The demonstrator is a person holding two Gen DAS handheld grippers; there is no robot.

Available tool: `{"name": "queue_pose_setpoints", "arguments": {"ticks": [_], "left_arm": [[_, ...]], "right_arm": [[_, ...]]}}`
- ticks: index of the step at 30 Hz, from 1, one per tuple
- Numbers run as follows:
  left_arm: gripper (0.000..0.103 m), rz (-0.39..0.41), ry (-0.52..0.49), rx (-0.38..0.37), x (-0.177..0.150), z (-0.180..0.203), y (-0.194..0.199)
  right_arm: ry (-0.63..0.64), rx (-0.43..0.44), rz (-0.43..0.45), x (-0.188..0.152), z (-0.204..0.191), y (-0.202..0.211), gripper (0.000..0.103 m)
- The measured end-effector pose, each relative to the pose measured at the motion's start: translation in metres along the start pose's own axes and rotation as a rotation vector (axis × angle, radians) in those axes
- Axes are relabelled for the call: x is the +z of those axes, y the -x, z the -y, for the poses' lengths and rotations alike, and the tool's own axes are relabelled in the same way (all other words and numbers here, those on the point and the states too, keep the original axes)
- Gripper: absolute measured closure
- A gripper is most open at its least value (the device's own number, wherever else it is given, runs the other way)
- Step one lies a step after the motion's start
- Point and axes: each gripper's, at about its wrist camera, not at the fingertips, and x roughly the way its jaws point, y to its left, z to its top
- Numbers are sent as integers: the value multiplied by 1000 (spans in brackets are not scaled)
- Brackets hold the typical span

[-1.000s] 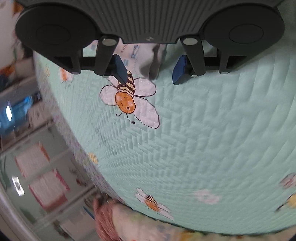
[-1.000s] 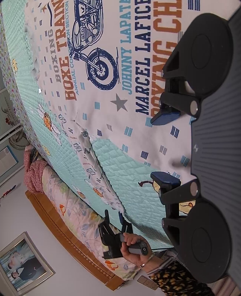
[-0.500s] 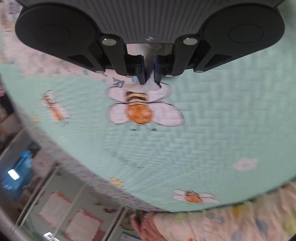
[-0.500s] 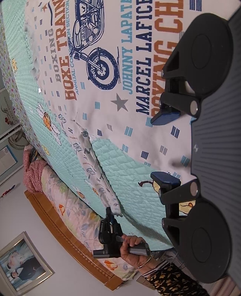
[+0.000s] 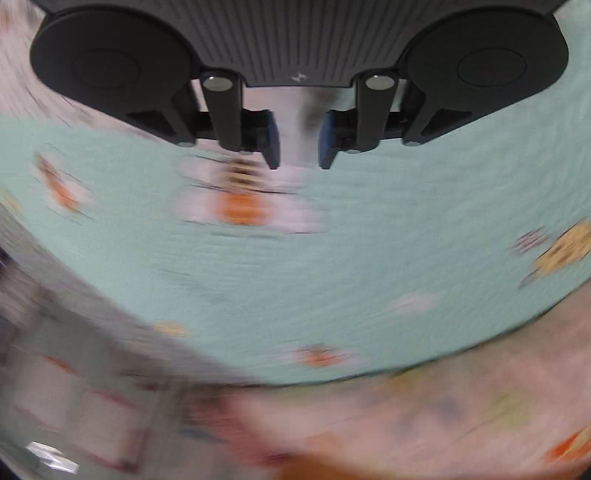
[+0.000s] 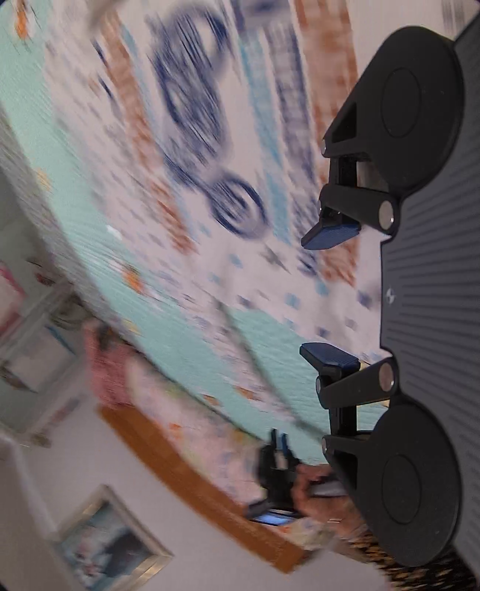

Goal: Fold clothes
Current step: 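Pull the held sleeve straight out from the shirt body, open left gripper, then grasp the other sleeve cuff with the right gripper and pull it outward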

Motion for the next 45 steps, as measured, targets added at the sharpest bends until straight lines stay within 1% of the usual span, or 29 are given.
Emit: {"name": "queue_pose_setpoints", "arguments": {"ticks": [1,2,3,4,5,7,8,9,12,14,18,24,26,31,33,35,36,37,38,42,45], "left_arm": [[53,-13,-68,-48,-7,17,1],[46,-55,-121,-79,-15,30,-3],[46,-135,-154,-88,-23,40,-15],[46,-165,-158,-70,-29,44,-22],[46,-177,-154,-45,-35,47,-27],[46,-184,-123,-7,-32,50,-25],[47,-181,-97,18,-30,51,-21],[49,-166,-69,41,-31,50,-14],[49,-92,-32,47,-37,63,21],[49,-60,-39,13,-46,76,47],[48,-120,-56,-50,-71,105,60],[48,-220,-79,-144,-108,148,76],[48,-254,-87,-176,-120,162,82],[48,-338,-106,-254,-151,198,95],[47,-366,-126,-264,-161,207,96],[47,-385,-150,-267,-169,214,97],[47,-385,-164,-265,-172,217,98],[47,-382,-178,-261,-174,220,100],[46,-379,-192,-257,-176,223,101],[46,-385,-207,-252,-177,226,102],[46,-390,-206,-249,-177,226,101]], "right_arm": [[-23,-25,41,4,8,16,45],[-47,-54,84,6,17,34,45],[-71,-86,130,7,27,55,45],[-95,-119,176,8,37,75,45],[-119,-155,224,8,47,96,45],[-178,-239,326,0,67,140,43],[-227,-277,382,-7,80,164,43],[-277,-314,438,-14,92,187,41],[-436,-411,593,-40,130,251,39],[-531,-431,642,-53,155,275,39],[-700,-440,710,-71,204,307,38],[-738,-337,727,-55,251,302,38],[-727,-340,701,-47,258,295,38],[-650,-332,631,-29,261,287,39],[-608,-336,599,-21,258,281,40],[-560,-350,557,-13,255,274,51],[-545,-357,532,-10,254,270,64],[-533,-363,506,-6,254,266,88],[-526,-367,479,-3,254,262,99],[-428,-409,427,17,240,253,99],[-316,-417,468,47,219,264,99]]}}
